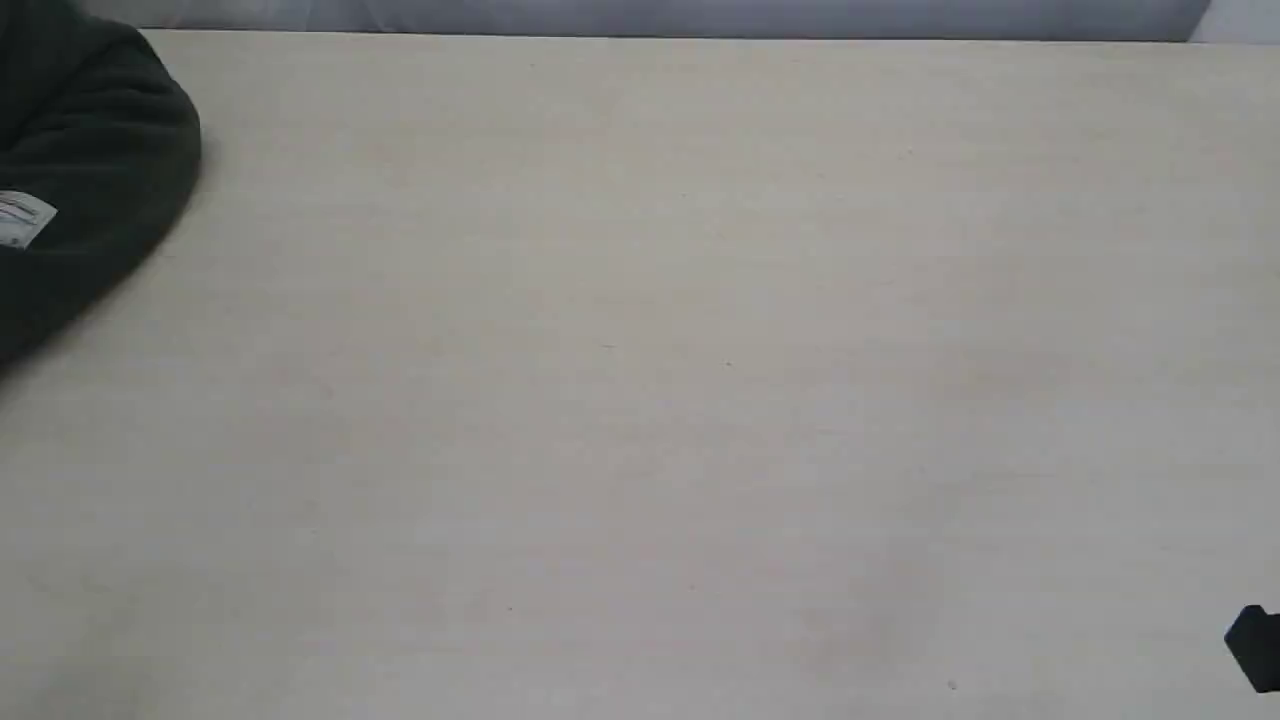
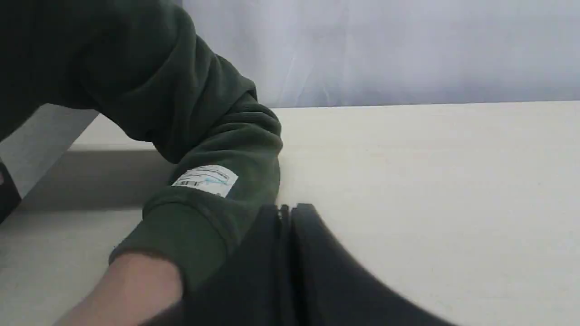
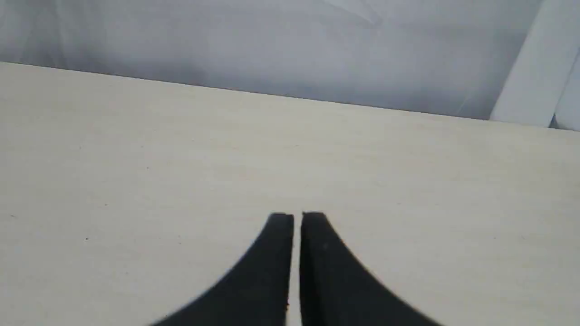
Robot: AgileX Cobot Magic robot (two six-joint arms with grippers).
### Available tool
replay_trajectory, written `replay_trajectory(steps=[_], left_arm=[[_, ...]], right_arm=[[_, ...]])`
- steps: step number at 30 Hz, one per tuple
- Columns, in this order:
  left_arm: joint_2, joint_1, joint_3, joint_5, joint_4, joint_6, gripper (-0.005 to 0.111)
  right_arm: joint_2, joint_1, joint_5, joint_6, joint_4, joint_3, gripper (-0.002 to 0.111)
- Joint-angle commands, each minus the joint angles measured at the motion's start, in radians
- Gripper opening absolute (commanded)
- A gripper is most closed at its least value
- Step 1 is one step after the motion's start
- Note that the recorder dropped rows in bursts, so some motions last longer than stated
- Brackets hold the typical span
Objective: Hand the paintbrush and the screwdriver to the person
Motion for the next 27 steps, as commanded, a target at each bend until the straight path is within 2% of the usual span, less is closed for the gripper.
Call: replay_trajectory(steps=[1,9,15,27], left_arm=[[-0.002,-0.007,0.002,-0.01,-0.005,-0.002,0.0],[-0.002,-0.007,0.002,-0.01,-0.005,-0.002,0.0],[-0.002,-0.007,0.002,-0.01,-0.005,-0.002,0.0],[-0.002,-0.007,0.002,-0.012,-0.003,-0.002,0.0]], right_arm=[[-0.006,-0.006,0.008,-0.011,-0.004,0.003,0.004],[-0.006,-0.006,0.024,0.002,-0.032,0.003,0.004],[-0.006,-0.006,0.029,0.239,-0.226,0.003,0.004],[-0.006,-0.006,0.037,0.27,-0.228,0.003,0.004]])
